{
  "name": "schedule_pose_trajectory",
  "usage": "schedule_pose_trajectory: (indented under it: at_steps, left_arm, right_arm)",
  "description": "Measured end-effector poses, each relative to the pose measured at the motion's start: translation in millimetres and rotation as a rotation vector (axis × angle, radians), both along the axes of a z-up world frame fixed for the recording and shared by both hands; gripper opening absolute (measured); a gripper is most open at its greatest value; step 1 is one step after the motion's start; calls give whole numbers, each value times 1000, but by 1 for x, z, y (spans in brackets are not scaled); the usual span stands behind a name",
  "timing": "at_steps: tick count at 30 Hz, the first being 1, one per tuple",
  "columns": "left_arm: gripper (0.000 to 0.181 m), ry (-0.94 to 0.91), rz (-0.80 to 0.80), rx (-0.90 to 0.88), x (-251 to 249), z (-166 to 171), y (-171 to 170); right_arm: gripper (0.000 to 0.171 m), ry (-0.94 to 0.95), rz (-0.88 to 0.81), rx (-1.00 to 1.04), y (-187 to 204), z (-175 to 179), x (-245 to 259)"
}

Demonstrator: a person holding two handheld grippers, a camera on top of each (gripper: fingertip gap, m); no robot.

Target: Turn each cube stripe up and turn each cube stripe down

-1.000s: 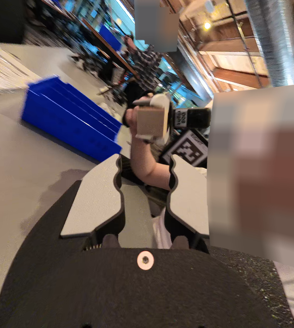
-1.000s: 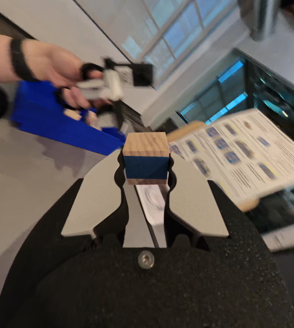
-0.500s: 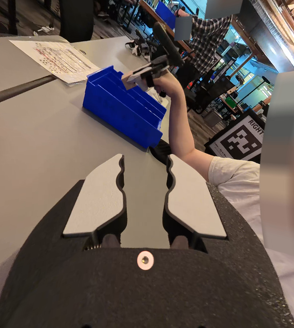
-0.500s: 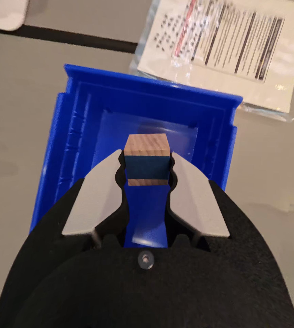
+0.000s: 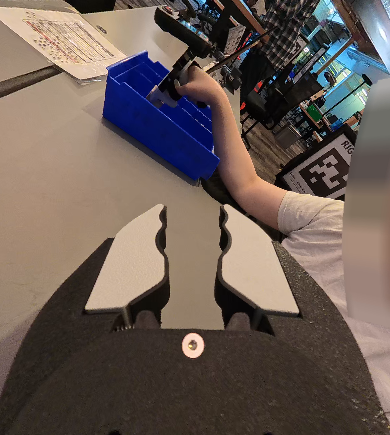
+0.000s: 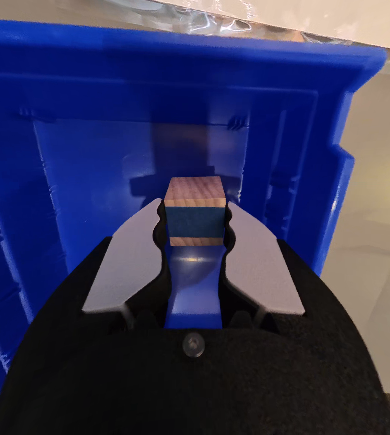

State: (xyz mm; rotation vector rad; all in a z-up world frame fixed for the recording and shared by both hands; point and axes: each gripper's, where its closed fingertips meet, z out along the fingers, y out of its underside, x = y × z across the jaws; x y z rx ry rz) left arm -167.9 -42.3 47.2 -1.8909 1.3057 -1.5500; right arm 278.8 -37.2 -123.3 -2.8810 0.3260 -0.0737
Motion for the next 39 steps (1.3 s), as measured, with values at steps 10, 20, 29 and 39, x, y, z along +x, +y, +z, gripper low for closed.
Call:
schedule_pose_trajectory:
  at_steps: [10, 20, 29, 39]
  left_arm:
    - [40, 40, -20, -11, 3, -8, -3]
    - [40, 43, -16, -29, 1, -10, -4]
    - [40, 43, 95, 73, -58, 23, 12]
    - [41, 926, 709, 137, -236, -83, 92]
  right_arm:
    - [46, 8, -37, -25, 1, -14, 9]
    - [49, -8, -63, -31, 1, -18, 12]
    - [59, -19, 54, 176, 0, 58, -23]
    - [57, -8, 210, 290, 1, 95, -68]
